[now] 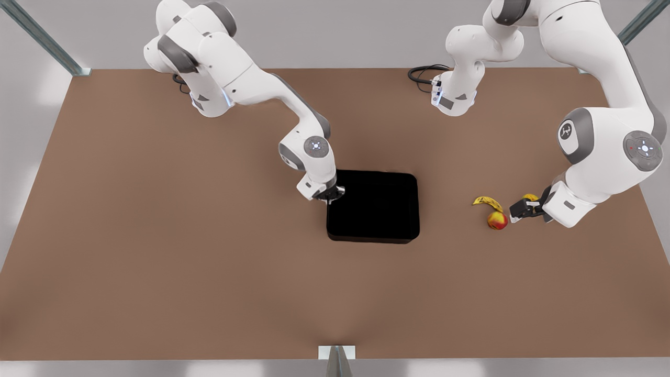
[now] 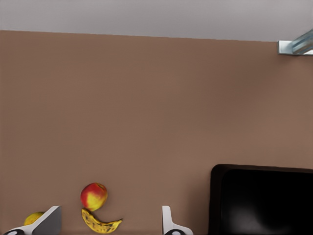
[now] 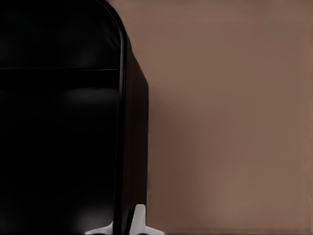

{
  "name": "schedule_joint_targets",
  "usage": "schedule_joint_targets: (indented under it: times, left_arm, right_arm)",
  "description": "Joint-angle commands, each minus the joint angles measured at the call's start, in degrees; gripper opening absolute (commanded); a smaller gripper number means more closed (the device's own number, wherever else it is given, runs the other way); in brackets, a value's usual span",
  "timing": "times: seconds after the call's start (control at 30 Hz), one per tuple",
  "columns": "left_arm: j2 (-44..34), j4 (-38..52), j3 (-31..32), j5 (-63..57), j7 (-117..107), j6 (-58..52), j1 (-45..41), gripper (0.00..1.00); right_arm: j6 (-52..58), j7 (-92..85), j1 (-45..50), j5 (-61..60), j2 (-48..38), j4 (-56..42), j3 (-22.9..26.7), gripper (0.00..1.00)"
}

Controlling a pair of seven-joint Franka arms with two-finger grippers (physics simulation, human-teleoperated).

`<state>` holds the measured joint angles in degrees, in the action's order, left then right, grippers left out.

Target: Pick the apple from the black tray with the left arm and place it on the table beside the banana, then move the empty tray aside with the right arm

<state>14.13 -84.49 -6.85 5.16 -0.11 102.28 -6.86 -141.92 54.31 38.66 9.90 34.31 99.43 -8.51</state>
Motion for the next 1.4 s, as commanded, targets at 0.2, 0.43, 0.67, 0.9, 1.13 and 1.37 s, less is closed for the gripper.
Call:
schedule_joint_targets:
  times: [0.2,0.43,0.67,0.9,1.13,1.37]
  left_arm:
    - [-0.16,0.03,-0.18,-0.07,2.04,-0.06,0.0,1.0]
    - [-0.16,0.03,-0.27,0.02,1.96,-0.06,0.0,1.0]
    - [-0.25,0.03,-0.18,0.02,1.96,-0.06,0.0,1.0]
    - [-0.16,0.03,-0.18,0.02,1.96,-0.06,0.0,1.0]
    - [-0.25,0.03,-0.18,0.02,1.96,-0.06,0.0,1.0]
    - [-0.42,0.03,-0.18,-0.07,1.87,-0.15,-0.09,1.0]
  right_arm:
    - [18.34,-28.72,-1.13,-6.64,-10.93,-0.29,7.54,0.2]
    - [28.01,-75.84,-1.13,-16.94,-12.95,-4.16,28.9,0.18]
    - [28.01,-103.88,-8.69,-17.11,-12.52,-4.42,38.31,0.18]
    - [27.75,-117.59,-20.03,-19.48,-7.51,-8.11,38.4,0.18]
    - [25.12,-117.07,-26.36,-24.49,6.38,-15.41,37.78,0.18]
    - [21.95,-116.63,-26.45,-26.87,10.34,-16.46,37.52,0.82]
